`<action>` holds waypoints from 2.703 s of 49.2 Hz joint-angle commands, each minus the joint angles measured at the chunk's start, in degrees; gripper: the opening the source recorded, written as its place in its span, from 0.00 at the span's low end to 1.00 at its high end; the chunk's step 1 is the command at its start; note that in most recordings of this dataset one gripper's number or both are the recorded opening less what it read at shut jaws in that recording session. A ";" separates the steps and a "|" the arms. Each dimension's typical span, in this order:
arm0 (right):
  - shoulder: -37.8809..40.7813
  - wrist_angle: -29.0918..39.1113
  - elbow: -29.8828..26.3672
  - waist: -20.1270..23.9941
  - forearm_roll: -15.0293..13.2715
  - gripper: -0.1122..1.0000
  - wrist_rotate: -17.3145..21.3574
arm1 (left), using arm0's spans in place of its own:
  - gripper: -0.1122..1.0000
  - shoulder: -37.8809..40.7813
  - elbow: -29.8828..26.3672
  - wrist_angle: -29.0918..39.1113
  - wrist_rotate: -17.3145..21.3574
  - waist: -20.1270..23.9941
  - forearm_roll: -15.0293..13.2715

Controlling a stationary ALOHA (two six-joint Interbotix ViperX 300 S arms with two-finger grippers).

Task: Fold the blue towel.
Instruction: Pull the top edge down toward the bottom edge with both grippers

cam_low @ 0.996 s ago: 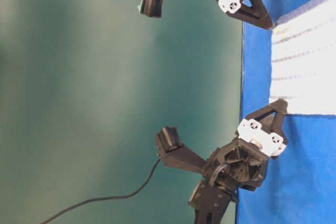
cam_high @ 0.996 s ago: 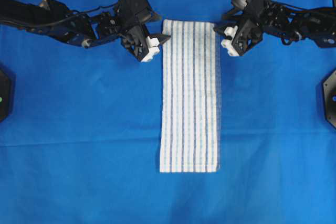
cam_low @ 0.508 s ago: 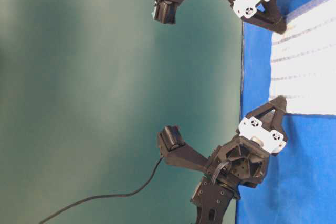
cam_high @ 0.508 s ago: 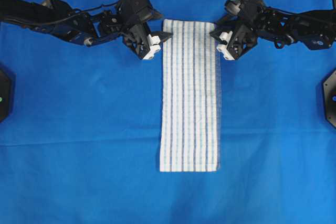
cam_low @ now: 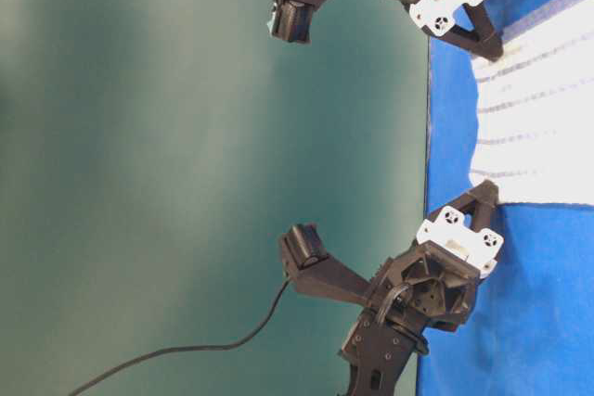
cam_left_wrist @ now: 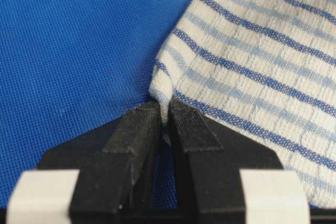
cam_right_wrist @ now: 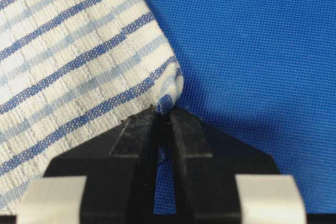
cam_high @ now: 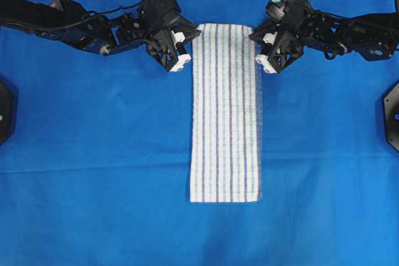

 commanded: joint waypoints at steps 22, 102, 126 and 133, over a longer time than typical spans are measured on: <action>-8.35 0.70 1.32 0.18 0.26 0.17 0.35 | 0.14 -6.94 0.44 -0.09 1.32 -0.70 0.09; -12.39 5.98 2.81 44.65 20.30 0.17 0.44 | 0.14 -14.06 3.69 10.63 -9.05 -40.25 -0.18; -10.11 8.70 0.70 44.74 20.39 0.17 0.44 | 0.17 -11.60 3.78 10.55 -8.53 -38.94 -0.18; -9.67 8.88 -0.35 44.74 20.30 0.28 0.35 | 0.43 -11.87 3.87 10.55 -8.53 -38.85 -0.18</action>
